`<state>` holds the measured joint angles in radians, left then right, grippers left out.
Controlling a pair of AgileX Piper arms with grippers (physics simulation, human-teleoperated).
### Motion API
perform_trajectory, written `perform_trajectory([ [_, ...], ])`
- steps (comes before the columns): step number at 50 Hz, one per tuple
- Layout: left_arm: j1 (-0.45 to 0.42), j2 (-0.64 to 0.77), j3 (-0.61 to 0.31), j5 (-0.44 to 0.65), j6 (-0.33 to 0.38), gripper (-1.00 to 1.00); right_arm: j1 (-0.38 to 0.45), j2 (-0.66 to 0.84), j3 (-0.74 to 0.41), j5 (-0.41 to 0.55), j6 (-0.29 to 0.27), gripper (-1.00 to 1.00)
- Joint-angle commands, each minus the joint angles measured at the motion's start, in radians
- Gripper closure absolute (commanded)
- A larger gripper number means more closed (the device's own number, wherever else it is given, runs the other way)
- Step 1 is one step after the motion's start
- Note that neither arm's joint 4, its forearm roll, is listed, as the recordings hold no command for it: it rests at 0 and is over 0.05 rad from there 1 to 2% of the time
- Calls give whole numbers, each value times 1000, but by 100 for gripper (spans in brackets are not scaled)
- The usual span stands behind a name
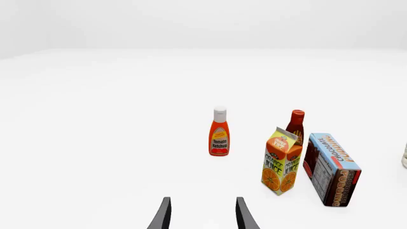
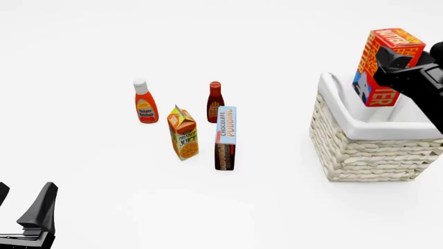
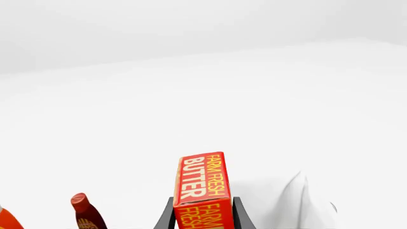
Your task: Pick the butter and place it in the basket.
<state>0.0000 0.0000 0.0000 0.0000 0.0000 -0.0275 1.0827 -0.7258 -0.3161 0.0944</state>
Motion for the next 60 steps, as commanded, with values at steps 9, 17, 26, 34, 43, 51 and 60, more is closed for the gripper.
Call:
perform_trajectory([
  [9, 0, 0, 0, 0, 0, -100, -13, 7, -5, -21, 28, 100],
  [17, 0, 0, 0, 0, 0, -100, -16, 16, -1, -28, 31, 100],
  [26, 0, 0, 0, 0, 0, -100, -18, 25, 3, -35, 36, 100],
  [34, 0, 0, 0, 0, 0, -100, -20, 34, 6, -42, 37, 100],
  [43, 0, 0, 0, 0, 0, -100, -22, 44, 6, -48, 40, 100],
  [51, 0, 0, 0, 0, 0, -100, -24, 47, 11, -53, 42, 100],
  [60, 0, 0, 0, 0, 0, -100, -30, 49, 16, -55, 45, 100],
])
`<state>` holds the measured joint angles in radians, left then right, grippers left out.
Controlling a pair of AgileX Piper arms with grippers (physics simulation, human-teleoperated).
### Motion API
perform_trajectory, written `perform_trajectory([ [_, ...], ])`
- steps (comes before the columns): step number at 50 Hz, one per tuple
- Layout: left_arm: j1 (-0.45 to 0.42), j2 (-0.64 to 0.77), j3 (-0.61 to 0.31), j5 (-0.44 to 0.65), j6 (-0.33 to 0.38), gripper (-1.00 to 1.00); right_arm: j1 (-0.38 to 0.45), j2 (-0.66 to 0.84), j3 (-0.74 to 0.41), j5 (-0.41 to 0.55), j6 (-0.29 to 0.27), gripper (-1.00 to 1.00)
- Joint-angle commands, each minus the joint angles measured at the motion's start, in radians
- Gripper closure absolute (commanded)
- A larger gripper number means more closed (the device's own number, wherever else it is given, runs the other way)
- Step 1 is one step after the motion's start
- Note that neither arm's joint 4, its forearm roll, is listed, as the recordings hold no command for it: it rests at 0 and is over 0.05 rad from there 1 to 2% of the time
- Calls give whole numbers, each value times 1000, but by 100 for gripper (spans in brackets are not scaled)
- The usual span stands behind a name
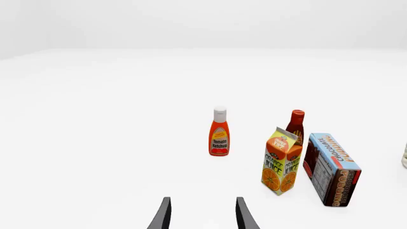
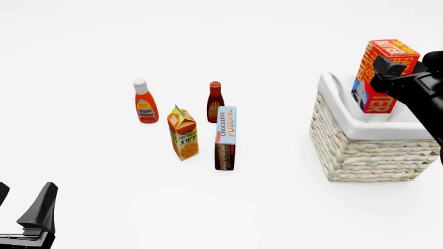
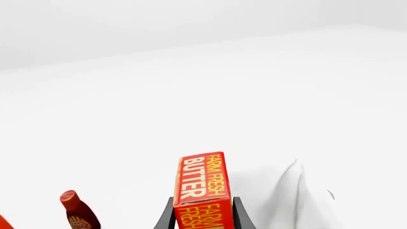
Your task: Pick the butter and place it in the basket.
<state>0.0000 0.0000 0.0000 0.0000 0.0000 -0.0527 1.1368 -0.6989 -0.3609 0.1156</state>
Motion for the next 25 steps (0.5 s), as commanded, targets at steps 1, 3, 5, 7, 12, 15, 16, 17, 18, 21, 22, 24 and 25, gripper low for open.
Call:
perform_trajectory([
  [1, 0, 0, 0, 0, 0, -100, -5, -2, -11, -11, 25, 100],
  [3, 0, 0, 0, 0, 0, -100, -5, -1, -11, -12, 24, 100],
  [5, 0, 0, 0, 0, 0, -100, -6, 1, -11, -14, 26, 100],
  [7, 0, 0, 0, 0, 0, -100, -7, 1, -9, -14, 27, 100],
  [12, 0, 0, 0, 0, 0, -100, -6, 0, -8, -15, 27, 100],
  [15, 0, 0, 0, 0, 0, -100, -5, 3, -9, -18, 28, 100],
  [16, 0, 0, 0, 0, 0, -100, -6, 3, -8, -20, 28, 100],
  [17, 0, 0, 0, 0, 0, -100, -7, 4, -8, -20, 28, 100],
  [18, 0, 0, 0, 0, 0, -100, -8, 3, -6, -21, 30, 100],
  [21, 0, 0, 0, 0, 0, -100, -8, 4, -6, -23, 30, 100],
  [22, 0, 0, 0, 0, 0, -100, -9, 3, -3, -24, 31, 100],
  [24, 0, 0, 0, 0, 0, -100, -9, 7, -5, -26, 31, 100],
  [25, 0, 0, 0, 0, 0, -100, -9, 8, -5, -26, 32, 100],
])
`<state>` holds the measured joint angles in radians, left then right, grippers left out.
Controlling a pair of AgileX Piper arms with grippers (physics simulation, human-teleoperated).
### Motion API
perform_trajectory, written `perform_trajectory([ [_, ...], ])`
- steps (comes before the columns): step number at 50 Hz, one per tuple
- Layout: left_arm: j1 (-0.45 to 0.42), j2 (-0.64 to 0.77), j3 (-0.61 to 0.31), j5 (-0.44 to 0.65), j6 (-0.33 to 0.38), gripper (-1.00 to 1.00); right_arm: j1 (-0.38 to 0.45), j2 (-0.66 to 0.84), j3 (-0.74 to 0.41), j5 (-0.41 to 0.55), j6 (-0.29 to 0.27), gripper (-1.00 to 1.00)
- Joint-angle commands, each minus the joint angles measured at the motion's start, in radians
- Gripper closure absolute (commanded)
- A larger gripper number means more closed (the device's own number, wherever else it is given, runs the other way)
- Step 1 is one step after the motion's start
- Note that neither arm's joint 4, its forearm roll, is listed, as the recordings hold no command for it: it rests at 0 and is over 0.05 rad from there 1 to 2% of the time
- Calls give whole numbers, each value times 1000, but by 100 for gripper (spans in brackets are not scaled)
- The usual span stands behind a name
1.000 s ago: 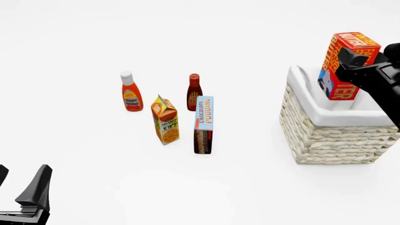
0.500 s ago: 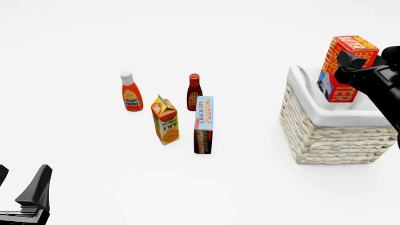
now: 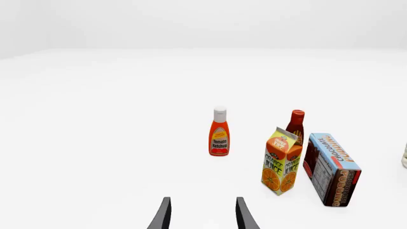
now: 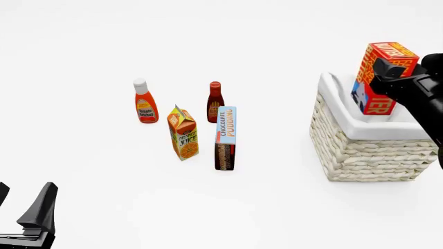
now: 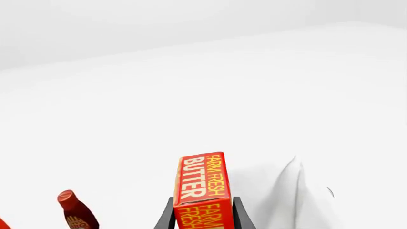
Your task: Pick the butter and place it in the basket.
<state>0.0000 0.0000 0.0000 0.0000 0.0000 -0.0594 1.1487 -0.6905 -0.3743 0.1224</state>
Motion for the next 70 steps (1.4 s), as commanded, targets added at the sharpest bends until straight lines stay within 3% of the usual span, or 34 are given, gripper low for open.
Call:
perform_trajectory([
  [1, 0, 0, 0, 0, 0, -100, -3, -2, -14, -15, 25, 100],
  [70, 0, 0, 0, 0, 0, -100, -21, 80, -14, -71, 45, 100],
])
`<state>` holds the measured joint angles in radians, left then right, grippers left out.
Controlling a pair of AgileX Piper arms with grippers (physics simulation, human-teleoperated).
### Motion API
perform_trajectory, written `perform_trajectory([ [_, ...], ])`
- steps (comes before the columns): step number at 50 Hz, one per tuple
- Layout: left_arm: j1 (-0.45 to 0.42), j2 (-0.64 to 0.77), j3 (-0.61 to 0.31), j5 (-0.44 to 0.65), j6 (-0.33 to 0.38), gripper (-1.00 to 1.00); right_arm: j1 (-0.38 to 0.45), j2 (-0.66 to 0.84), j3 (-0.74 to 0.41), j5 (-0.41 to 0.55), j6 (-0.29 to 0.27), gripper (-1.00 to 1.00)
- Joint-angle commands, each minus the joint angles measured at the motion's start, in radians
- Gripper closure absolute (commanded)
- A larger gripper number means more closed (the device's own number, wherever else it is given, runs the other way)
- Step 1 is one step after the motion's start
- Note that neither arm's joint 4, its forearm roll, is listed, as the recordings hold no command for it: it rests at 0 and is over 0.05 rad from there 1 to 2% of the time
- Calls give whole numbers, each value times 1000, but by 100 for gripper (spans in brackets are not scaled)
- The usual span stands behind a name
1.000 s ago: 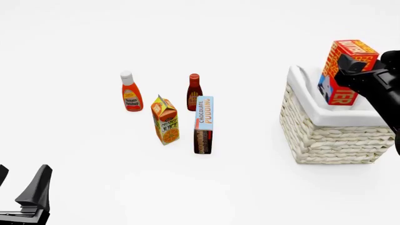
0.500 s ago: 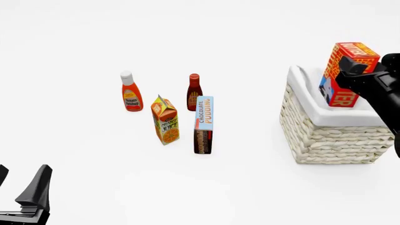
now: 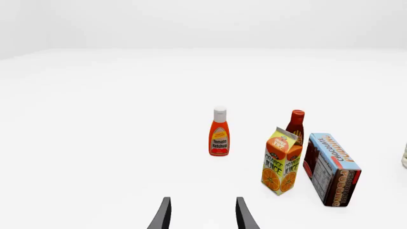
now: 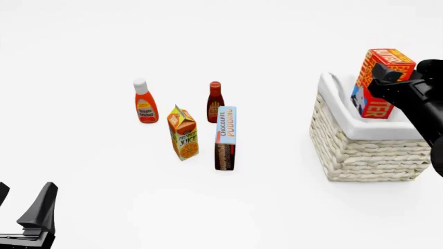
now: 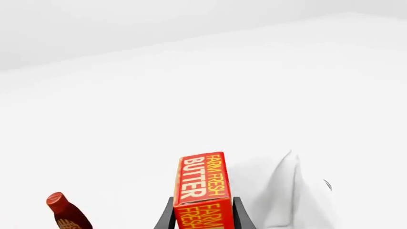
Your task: Pick the butter and place it in the basket.
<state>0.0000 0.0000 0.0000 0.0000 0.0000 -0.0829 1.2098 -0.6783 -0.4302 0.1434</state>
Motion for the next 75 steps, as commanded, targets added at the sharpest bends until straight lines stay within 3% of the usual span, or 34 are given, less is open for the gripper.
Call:
perform_trajectory([
  [1, 0, 0, 0, 0, 0, -100, 1, 18, -26, -15, 22, 100],
  [75, 0, 0, 0, 0, 0, -100, -25, 92, -31, -75, 40, 100],
])
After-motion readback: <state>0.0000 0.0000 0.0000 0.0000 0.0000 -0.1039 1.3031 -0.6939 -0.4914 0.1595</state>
